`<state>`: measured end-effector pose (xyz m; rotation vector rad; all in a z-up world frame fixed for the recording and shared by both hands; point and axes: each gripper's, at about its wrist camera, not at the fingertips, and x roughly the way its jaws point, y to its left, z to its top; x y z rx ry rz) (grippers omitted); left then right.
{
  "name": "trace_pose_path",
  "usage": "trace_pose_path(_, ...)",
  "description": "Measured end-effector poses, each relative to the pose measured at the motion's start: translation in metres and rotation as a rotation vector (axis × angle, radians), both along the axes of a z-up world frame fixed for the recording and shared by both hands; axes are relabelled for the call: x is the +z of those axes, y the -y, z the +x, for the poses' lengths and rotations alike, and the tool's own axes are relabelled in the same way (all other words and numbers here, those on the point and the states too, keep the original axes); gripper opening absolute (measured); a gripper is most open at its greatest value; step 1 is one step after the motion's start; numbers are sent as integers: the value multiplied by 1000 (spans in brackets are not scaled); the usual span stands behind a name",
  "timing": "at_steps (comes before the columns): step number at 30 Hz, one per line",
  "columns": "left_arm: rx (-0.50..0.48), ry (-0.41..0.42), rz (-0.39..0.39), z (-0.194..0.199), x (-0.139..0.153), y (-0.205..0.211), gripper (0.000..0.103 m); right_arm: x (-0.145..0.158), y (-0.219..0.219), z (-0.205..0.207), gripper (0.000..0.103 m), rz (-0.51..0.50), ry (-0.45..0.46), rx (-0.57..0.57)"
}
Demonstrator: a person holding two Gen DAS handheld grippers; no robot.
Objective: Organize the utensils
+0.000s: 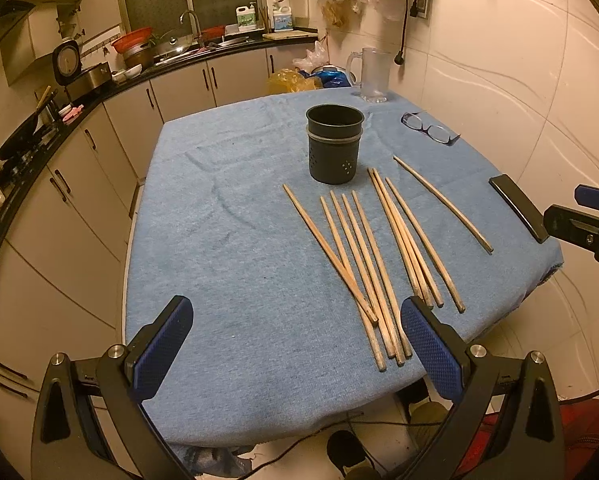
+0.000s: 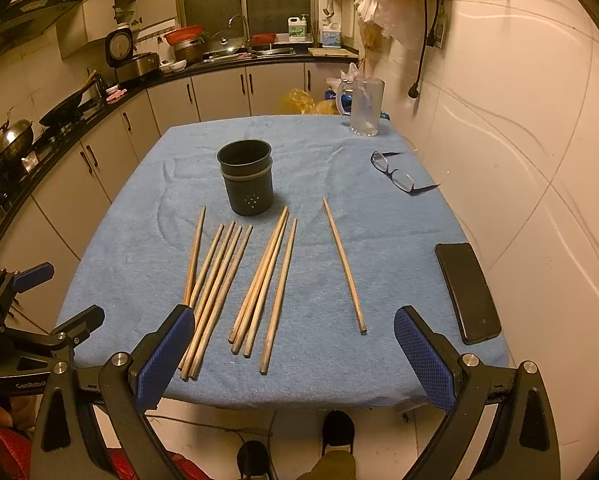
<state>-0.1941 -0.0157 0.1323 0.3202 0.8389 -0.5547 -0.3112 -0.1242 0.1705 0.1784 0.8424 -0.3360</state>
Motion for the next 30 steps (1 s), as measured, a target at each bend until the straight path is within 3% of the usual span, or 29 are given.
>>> trace_pose_path(9, -1, -18, -3, 3, -6, 2, 103, -3, 3, 5, 101, 9, -18, -4)
trace_pose_path(16, 36, -98, -32, 21, -21, 3, 103, -13, 24, 1, 97, 46, -62, -47)
trace_pose_path(21, 70, -157, -65, 39, -28, 6, 101, -23, 57, 5, 85, 121, -79, -59)
trace_pose_path(23, 86, -192, -75, 48, -30, 8, 90, -28, 68, 13, 81, 151, -86, -47)
trace_pose_path(25, 111, -228, -86, 57, -32, 8, 83, -33, 82, 24, 70, 203, -97, -40)
trace_pose_path(27, 142, -268, -102, 68, -35, 9, 83, -38, 95, 38, 65, 243, -105, -32)
trace_pose_path(30, 197, -356, -157, 91, -39, 13, 68, -43, 107, 59, 62, 257, -119, -6)
